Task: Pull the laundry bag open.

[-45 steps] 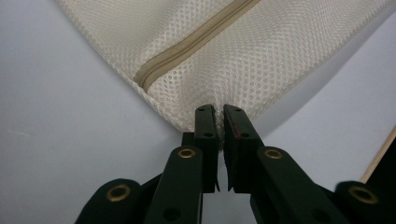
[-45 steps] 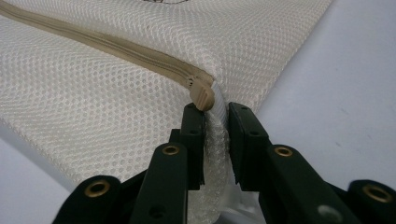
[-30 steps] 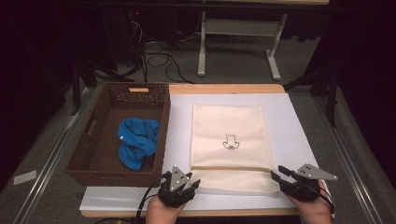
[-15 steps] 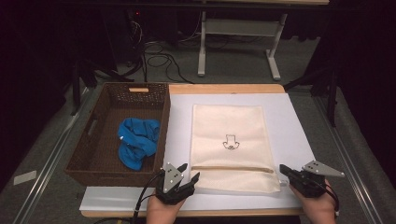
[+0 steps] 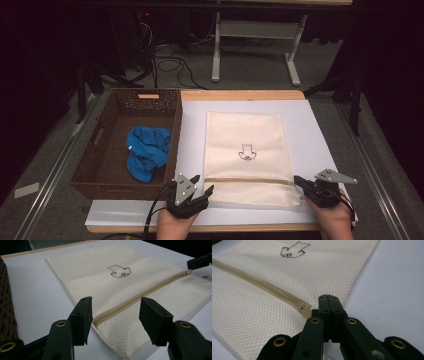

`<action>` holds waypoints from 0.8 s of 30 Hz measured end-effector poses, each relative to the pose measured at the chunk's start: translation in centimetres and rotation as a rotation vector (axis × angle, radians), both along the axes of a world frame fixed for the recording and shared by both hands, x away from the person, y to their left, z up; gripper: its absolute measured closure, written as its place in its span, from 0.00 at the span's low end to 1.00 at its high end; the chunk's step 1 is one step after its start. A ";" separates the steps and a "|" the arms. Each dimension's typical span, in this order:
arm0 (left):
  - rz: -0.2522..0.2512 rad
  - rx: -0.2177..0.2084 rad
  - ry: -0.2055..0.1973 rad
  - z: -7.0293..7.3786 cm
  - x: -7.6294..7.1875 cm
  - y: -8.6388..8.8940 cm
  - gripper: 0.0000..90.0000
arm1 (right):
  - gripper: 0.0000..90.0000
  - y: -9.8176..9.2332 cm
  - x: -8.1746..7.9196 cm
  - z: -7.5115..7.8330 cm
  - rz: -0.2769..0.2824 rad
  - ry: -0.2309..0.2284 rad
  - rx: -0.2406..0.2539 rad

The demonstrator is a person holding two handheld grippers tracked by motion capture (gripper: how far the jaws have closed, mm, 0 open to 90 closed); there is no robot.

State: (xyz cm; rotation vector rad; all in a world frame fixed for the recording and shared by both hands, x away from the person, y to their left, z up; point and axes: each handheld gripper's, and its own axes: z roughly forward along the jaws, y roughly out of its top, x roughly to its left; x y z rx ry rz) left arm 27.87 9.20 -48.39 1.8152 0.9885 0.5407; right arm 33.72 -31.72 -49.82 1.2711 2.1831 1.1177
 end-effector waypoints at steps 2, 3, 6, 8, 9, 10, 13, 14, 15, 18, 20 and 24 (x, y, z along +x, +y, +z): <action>-0.005 0.007 -0.008 0.1 -0.1 -0.2 0.49 | 1.00 0.3 0.0 -0.1 0.021 -0.001 -0.006; -0.006 0.010 -0.011 0.1 -0.1 -0.2 0.49 | 1.00 0.5 -0.1 -0.1 0.034 0.002 -0.007; -0.003 0.006 -0.003 0.0 -0.1 -0.2 0.48 | 0.98 1.4 -0.6 0.0 0.084 -0.006 -0.007; -0.004 0.004 -0.005 0.1 -0.2 -0.2 0.48 | 0.91 2.3 -1.3 0.6 0.108 -0.050 -0.035; -0.004 0.004 -0.005 0.1 -0.2 -0.2 0.48 | 0.89 2.2 -1.5 0.8 0.100 -0.067 -0.030; -0.008 0.003 -0.008 0.1 -0.2 -0.2 0.48 | 0.87 2.1 -1.6 1.1 0.087 -0.079 -0.023; -0.011 0.006 -0.001 0.0 -0.1 -0.2 0.48 | 0.80 1.1 -1.5 1.1 0.031 -0.082 -0.014; -0.011 0.008 0.009 -0.1 0.0 -0.3 0.48 | 0.77 0.8 -1.3 1.0 0.022 -0.077 -0.013; -0.013 0.015 0.018 -0.2 0.0 -0.3 0.48 | 0.75 0.4 -1.1 0.8 0.004 -0.060 0.003; -0.014 0.028 0.023 -0.3 0.1 -0.4 0.48 | 0.73 -0.2 -0.7 0.4 -0.019 -0.028 0.012; -0.015 0.030 0.021 -0.3 0.0 -0.4 0.47 | 0.68 -0.5 -0.3 0.0 -0.034 0.000 0.018; -0.019 0.028 0.014 -0.3 0.0 -0.5 0.47 | 0.63 -0.7 0.3 -0.8 -0.039 0.043 0.026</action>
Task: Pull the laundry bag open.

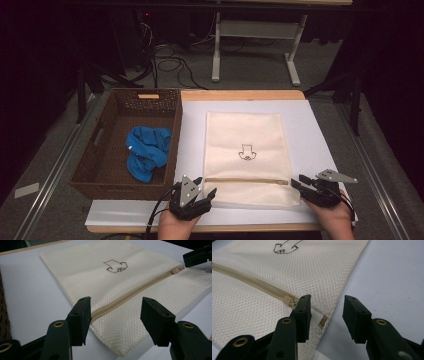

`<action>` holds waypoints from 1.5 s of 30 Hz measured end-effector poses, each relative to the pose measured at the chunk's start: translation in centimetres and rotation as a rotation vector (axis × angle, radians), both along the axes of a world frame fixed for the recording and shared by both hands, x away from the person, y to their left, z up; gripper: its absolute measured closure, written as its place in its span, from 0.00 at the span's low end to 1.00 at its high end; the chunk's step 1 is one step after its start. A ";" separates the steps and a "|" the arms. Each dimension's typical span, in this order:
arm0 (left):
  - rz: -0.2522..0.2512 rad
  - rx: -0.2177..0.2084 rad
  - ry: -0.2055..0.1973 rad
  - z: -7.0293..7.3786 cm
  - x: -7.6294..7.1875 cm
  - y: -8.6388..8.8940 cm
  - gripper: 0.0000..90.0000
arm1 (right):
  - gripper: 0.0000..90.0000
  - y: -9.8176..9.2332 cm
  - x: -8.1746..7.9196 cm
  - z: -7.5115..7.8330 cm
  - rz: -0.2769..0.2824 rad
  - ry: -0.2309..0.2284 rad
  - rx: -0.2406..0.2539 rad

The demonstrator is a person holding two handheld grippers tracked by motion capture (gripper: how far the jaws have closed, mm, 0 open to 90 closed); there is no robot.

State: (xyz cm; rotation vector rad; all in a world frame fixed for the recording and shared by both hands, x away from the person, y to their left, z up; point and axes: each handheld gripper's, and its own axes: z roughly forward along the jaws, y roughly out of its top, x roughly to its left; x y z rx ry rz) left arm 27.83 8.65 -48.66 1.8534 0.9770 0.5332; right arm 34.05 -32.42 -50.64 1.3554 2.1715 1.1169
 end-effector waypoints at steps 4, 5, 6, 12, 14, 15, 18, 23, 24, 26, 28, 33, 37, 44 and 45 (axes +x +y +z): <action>-0.004 0.005 0.000 0.0 0.0 -0.1 0.47 | 0.64 0.1 0.2 -0.4 0.009 0.025 -0.007; -0.003 0.008 0.001 0.0 0.0 -0.1 0.47 | 0.66 0.3 0.4 -0.5 0.016 0.042 -0.022; 0.001 0.014 0.003 -0.1 0.0 -0.1 0.47 | 0.66 0.3 0.4 -0.5 0.016 0.042 -0.022; 0.003 0.099 0.088 -1.4 0.2 -0.3 0.49 | 0.80 0.7 0.5 -0.4 0.036 0.053 -0.042; -0.024 0.132 0.131 -2.1 0.3 -0.5 0.49 | 0.86 0.9 0.5 -0.4 0.047 0.046 -0.058; -0.024 0.132 0.131 -2.1 0.3 -0.5 0.48 | 0.86 0.9 0.5 -0.4 0.047 0.046 -0.058; -0.052 0.152 0.172 -2.7 0.5 -0.9 0.48 | 0.89 1.0 0.3 -0.3 0.052 0.043 -0.070; -0.081 0.193 0.198 -3.2 0.8 -1.5 0.69 | 0.92 1.1 0.2 -0.2 0.056 0.031 -0.081; -0.089 0.182 0.203 -3.2 1.0 -1.4 0.73 | 0.92 1.1 0.1 -0.1 0.057 0.028 -0.082; -0.091 0.165 0.213 -3.2 1.2 -1.4 0.83 | 0.93 1.0 -0.1 0.0 0.059 0.026 -0.079; -0.091 0.180 0.201 -3.1 1.5 -1.5 0.87 | 0.93 0.8 -0.6 0.1 0.064 0.025 -0.075; -0.062 0.212 0.168 -3.1 2.1 -1.9 0.88 | 0.93 0.4 -2.5 0.7 0.074 0.012 -0.070; -0.056 0.186 0.174 -3.1 2.5 -2.0 0.85 | 0.93 0.2 -3.3 1.3 0.052 -0.015 -0.055; -0.026 0.001 0.135 -1.7 1.6 -0.4 0.63 | 0.93 -0.1 -3.6 1.7 0.024 -0.030 -0.011; -0.026 0.001 0.135 -1.7 1.6 -0.4 0.60 | 0.93 -0.1 -3.6 1.7 0.024 -0.030 -0.011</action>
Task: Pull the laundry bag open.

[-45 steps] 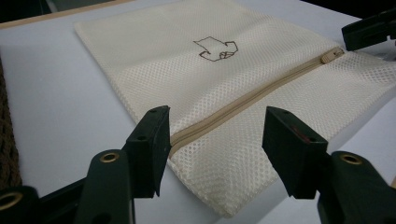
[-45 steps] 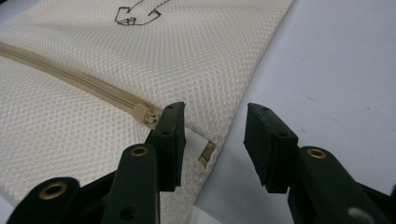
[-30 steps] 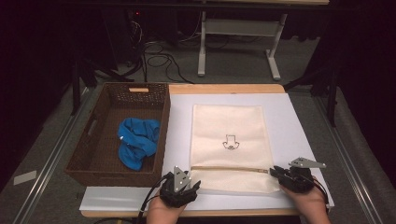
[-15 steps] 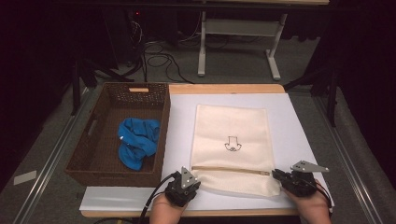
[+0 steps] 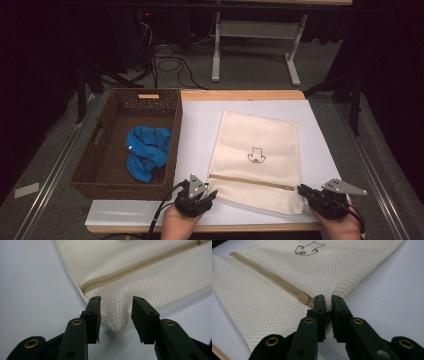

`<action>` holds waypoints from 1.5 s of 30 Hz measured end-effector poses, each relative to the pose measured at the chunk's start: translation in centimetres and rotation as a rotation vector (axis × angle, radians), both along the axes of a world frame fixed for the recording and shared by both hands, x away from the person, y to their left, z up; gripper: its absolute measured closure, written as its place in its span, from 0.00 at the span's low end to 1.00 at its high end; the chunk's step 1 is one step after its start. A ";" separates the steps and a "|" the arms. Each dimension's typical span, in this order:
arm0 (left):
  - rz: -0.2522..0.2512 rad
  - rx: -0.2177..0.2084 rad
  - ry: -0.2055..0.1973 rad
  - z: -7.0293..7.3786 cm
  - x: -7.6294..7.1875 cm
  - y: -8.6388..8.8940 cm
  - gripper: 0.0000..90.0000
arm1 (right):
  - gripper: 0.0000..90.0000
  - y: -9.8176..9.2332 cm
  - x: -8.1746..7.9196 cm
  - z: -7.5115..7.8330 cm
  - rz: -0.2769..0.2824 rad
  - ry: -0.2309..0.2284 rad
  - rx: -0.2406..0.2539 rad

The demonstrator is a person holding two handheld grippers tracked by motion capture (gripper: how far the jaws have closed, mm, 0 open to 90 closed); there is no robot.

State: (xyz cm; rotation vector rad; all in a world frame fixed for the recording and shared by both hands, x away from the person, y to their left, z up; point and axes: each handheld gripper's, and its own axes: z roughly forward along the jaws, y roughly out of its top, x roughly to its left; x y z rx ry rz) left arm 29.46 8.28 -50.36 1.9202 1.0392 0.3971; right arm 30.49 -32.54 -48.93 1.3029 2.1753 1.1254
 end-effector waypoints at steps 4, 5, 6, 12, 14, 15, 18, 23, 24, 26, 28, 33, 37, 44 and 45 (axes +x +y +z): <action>0.034 -0.027 -0.066 0.5 -0.4 0.4 0.52 | 0.93 0.0 -0.3 0.4 0.010 -0.025 0.017; 0.036 -0.040 -0.071 0.6 -0.5 0.4 0.52 | 0.93 0.0 -0.3 0.5 0.014 -0.030 0.025; 0.038 -0.054 -0.073 0.7 -0.5 0.5 0.52 | 0.93 0.0 -0.4 0.6 0.015 -0.042 0.028; 0.050 -0.085 -0.104 0.8 -0.4 0.4 0.50 | 0.93 0.2 -0.8 1.2 0.015 -0.084 0.053; 0.057 -0.085 -0.107 0.8 -0.4 0.6 0.53 | 0.93 0.2 -0.9 1.3 0.013 -0.089 0.056; 0.061 -0.097 -0.103 0.8 -0.3 0.6 0.53 | 0.93 0.3 -0.9 1.3 0.016 -0.100 0.052; 0.065 -0.112 -0.108 1.0 -0.4 0.7 0.50 | 0.93 0.5 -0.9 1.4 0.020 -0.110 0.047; 0.071 -0.098 -0.105 1.2 -0.5 0.5 0.45 | 0.93 0.7 -1.0 1.5 0.029 -0.117 0.050; 0.068 -0.102 -0.108 1.3 -0.5 0.5 0.45 | 0.93 0.8 -1.2 1.6 0.033 -0.128 0.055; 0.069 -0.103 -0.111 1.4 -0.5 0.5 0.44 | 0.93 0.9 -1.2 1.6 0.035 -0.132 0.054; 0.078 -0.104 -0.112 1.4 -0.5 0.4 0.41 | 0.93 0.9 -1.3 1.6 0.042 -0.132 0.058; 0.065 -0.109 -0.103 1.5 -0.3 -0.1 0.41 | 0.93 0.8 -1.2 1.7 0.060 -0.134 0.061; 0.048 -0.125 -0.086 2.0 0.1 -0.9 0.41 | 0.93 0.7 -1.1 1.7 0.057 -0.132 0.076; 0.018 -0.097 -0.110 2.4 0.3 -2.3 0.41 | 0.93 0.7 -1.1 1.8 0.051 -0.137 0.080; 0.015 -0.097 -0.110 2.5 0.3 -2.4 0.41 | 0.93 0.7 -1.1 1.8 0.051 -0.137 0.080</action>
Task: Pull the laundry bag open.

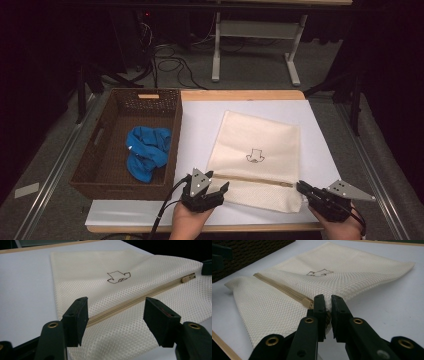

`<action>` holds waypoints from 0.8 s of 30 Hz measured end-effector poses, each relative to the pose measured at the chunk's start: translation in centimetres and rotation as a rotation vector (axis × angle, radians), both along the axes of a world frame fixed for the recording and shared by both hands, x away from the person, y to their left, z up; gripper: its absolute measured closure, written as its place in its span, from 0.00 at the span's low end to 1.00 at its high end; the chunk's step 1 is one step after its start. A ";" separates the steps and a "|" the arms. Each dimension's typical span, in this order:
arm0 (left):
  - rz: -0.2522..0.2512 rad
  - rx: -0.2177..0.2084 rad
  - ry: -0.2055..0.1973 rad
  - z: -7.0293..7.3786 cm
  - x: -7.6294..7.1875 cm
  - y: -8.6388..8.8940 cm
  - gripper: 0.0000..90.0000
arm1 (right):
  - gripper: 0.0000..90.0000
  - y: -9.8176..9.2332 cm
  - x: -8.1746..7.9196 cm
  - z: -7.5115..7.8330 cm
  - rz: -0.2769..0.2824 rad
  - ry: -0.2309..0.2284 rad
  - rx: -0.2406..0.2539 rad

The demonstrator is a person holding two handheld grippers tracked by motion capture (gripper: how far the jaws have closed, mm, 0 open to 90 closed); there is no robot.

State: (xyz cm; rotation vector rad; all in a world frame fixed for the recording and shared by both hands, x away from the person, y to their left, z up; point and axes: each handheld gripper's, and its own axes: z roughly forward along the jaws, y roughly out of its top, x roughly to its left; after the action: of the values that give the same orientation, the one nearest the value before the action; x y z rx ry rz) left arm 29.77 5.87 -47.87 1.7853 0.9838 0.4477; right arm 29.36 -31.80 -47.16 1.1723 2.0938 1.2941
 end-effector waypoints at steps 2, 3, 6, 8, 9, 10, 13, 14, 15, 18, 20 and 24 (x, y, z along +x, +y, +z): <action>0.000 -0.002 -0.005 0.2 0.1 -0.2 0.41 | 0.93 0.0 0.0 0.1 0.004 -0.007 0.000; 0.004 -0.004 -0.011 0.3 0.0 -0.2 0.40 | 0.93 0.0 0.0 0.1 0.005 -0.003 0.005; 0.011 -0.009 -0.025 0.7 0.0 -0.3 0.38 | 0.93 0.0 -0.1 0.2 0.003 -0.007 0.014; 0.006 -0.017 -0.028 0.9 0.1 -0.5 0.38 | 0.93 0.0 -0.2 0.2 0.004 -0.010 0.015; 0.006 -0.017 -0.028 0.9 0.1 -0.5 0.38 | 0.93 0.0 -0.2 0.2 0.004 -0.010 0.015; 0.004 -0.020 -0.027 1.0 0.1 -0.6 0.38 | 0.93 0.1 -0.2 0.2 0.003 -0.013 0.013; -0.003 -0.021 -0.026 1.0 0.2 -1.0 0.38 | 0.93 0.1 -0.3 0.3 0.003 -0.018 0.014; -0.005 -0.020 -0.025 1.0 0.3 -1.2 0.38 | 0.93 0.2 -0.3 0.3 0.002 -0.017 0.013; -0.006 -0.023 -0.025 1.0 0.3 -1.4 0.38 | 0.93 0.2 -0.3 0.3 0.001 -0.017 0.014; -0.017 -0.023 -0.018 0.9 0.4 -1.9 0.37 | 0.93 0.2 -0.3 0.3 0.004 -0.021 0.012; -0.026 -0.021 -0.015 0.8 0.5 -2.3 0.38 | 0.93 0.2 -0.3 0.2 0.004 -0.018 0.014; -0.039 -0.023 -0.007 0.6 0.6 -2.9 0.38 | 0.93 0.3 -0.3 0.3 0.006 -0.015 0.018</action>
State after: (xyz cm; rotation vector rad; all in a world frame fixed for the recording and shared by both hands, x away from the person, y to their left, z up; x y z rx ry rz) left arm 30.37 2.96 -47.28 1.7776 0.9446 0.4165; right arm 29.03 -31.52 -46.91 1.1612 2.0801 1.3234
